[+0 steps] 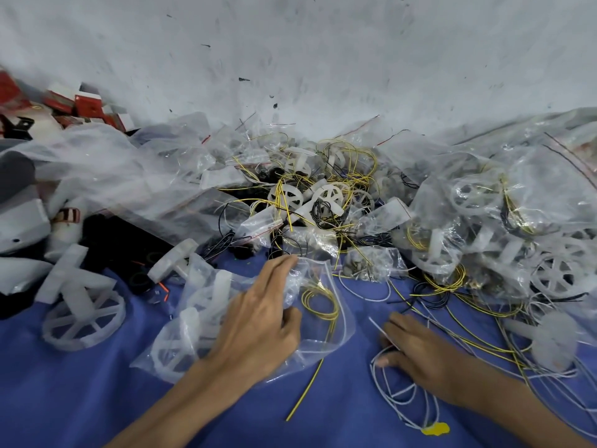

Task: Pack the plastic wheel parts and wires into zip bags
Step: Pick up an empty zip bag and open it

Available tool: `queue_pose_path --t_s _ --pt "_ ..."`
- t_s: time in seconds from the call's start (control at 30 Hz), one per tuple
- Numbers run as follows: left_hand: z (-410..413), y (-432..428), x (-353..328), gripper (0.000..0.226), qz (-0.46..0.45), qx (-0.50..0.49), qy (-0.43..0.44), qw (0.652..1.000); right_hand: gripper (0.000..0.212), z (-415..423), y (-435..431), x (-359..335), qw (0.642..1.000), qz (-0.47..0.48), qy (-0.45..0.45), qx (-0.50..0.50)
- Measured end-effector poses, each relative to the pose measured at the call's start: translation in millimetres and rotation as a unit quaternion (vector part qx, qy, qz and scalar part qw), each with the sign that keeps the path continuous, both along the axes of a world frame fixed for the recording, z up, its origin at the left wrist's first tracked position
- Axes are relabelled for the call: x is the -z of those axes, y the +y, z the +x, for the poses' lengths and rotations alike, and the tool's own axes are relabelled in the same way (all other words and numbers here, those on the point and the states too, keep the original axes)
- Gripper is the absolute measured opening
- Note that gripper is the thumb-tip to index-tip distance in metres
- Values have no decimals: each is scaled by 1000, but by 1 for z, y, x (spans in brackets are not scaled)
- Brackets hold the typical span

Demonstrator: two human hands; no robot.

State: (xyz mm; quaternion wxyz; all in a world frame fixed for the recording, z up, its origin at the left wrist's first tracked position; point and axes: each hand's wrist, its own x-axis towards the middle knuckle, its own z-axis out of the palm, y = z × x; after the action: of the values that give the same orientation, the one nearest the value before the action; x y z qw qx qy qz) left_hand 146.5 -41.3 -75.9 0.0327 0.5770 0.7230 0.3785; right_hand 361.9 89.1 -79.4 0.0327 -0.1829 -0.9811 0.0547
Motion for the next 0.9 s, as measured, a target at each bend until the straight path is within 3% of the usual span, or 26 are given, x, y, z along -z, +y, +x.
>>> queue_pose_path --t_s 0.07,0.13,0.2,0.27,0.3,0.37,0.47,0.53,0.57,0.63,0.7,0.77,0.8,0.83,0.9 --pt "0 -1 -1 63 0 3 4 1000 23 -2 -6 2 992 120 14 -25" --pt "0 -2 -2 64 -1 7 10 1000 18 -1 -2 -1 988 152 -12 19" --pt "1 -2 -5 65 -6 8 18 1000 22 3 2 -17 997 29 47 57" --pt "2 -2 -8 65 1 11 20 1000 25 -9 1 -41 964 -145 203 96" --pt "3 -1 -11 66 6 14 17 1000 22 -18 0 -52 942 -139 291 90" --pt "6 0 -17 66 21 23 1 1000 15 -40 -8 -62 935 -26 347 69" --pt "10 2 -26 66 68 38 -24 997 17 -78 -31 -55 970 166 158 85" --pt "15 3 -29 66 87 52 -33 994 17 -92 -37 -38 979 190 52 52" --pt "18 2 -29 66 85 60 -28 994 15 -99 -40 -35 991 129 36 21" --pt "25 1 -28 64 71 65 -11 995 24 -106 -41 -43 994 -82 68 -37" --pt "27 2 -28 60 83 57 -1 995 39 -107 -41 -48 955 -272 115 -28" --pt "27 4 -31 61 111 47 5 993 33 -108 -49 -46 879 -452 152 6" --pt "26 5 -32 62 115 44 6 992 26 -110 -52 -42 853 -495 164 27" --pt "26 5 -32 63 113 42 7 993 22 -111 -53 -36 853 -494 165 37" --pt "26 4 -30 64 110 46 9 993 36 -117 -47 -32 871 -469 123 83"
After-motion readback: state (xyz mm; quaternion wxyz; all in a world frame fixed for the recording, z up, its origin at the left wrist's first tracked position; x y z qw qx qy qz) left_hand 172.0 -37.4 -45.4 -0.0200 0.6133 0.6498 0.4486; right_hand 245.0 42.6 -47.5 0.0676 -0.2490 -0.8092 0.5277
